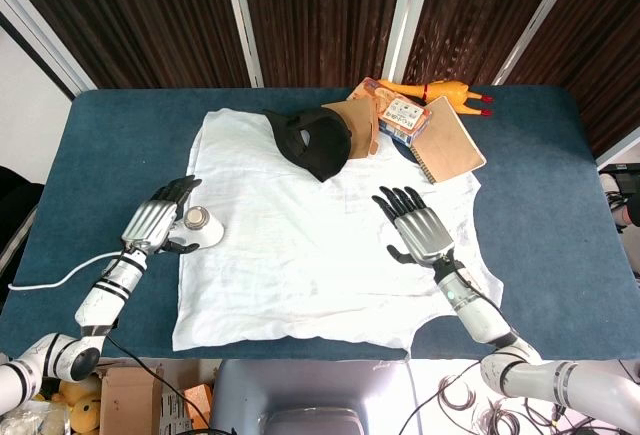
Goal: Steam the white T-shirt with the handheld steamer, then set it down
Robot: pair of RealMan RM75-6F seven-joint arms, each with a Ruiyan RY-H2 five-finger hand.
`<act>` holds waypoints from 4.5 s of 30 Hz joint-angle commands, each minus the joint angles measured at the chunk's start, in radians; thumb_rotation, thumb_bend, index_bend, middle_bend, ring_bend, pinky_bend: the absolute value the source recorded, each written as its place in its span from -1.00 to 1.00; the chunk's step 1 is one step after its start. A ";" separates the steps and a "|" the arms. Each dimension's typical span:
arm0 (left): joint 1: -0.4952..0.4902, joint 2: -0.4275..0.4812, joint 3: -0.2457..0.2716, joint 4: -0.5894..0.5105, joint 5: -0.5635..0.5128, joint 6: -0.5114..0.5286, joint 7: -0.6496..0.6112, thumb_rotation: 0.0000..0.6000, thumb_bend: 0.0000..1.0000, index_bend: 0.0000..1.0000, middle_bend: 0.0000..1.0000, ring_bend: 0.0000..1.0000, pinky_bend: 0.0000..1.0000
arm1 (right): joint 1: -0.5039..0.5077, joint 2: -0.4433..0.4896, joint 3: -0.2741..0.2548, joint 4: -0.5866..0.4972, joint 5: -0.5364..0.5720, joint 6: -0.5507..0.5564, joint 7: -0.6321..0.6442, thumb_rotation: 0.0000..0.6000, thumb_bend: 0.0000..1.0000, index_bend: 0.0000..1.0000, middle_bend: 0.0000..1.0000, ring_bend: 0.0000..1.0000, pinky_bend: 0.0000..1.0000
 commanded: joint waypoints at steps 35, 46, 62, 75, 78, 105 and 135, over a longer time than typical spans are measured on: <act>0.033 -0.135 0.074 0.127 -0.161 0.115 0.425 1.00 -0.61 -0.42 -0.38 -0.37 -0.13 | -0.116 0.262 -0.138 -0.120 -0.170 0.145 0.236 1.00 -0.46 -1.00 -1.00 -1.00 -1.00; 0.011 -0.146 0.036 0.121 -0.231 0.050 0.402 1.00 -0.57 -0.10 -0.11 -0.11 0.20 | -0.122 0.276 -0.143 -0.094 -0.176 0.150 0.277 1.00 -0.46 -1.00 -1.00 -1.00 -1.00; -0.005 -0.116 0.021 0.042 -0.327 -0.012 0.400 1.00 -0.58 0.34 0.29 0.48 0.99 | -0.128 0.287 -0.152 -0.055 -0.176 0.143 0.326 1.00 -0.46 -1.00 -1.00 -1.00 -1.00; -0.007 -0.082 0.020 0.014 -0.371 -0.088 0.315 1.00 -0.42 0.77 0.68 0.94 1.00 | -0.139 0.305 -0.159 -0.065 -0.187 0.156 0.338 1.00 -0.46 -1.00 -1.00 -1.00 -1.00; -0.004 -0.078 0.023 0.016 -0.354 -0.099 0.283 1.00 -0.38 0.86 0.78 1.00 1.00 | -0.141 0.309 -0.161 -0.064 -0.187 0.156 0.339 1.00 -0.46 -1.00 -1.00 -1.00 -1.00; 0.027 -0.014 -0.078 -0.107 -0.198 -0.151 -0.224 1.00 0.31 1.00 1.00 1.00 1.00 | -0.147 0.328 -0.185 -0.045 -0.200 0.126 0.395 1.00 -0.46 -1.00 -1.00 -1.00 -1.00; -0.213 -0.397 -0.111 0.253 -0.540 -0.050 0.218 1.00 0.26 1.00 1.00 1.00 1.00 | -0.178 0.380 -0.201 0.031 -0.255 0.165 0.563 1.00 -0.46 -1.00 -1.00 -1.00 -1.00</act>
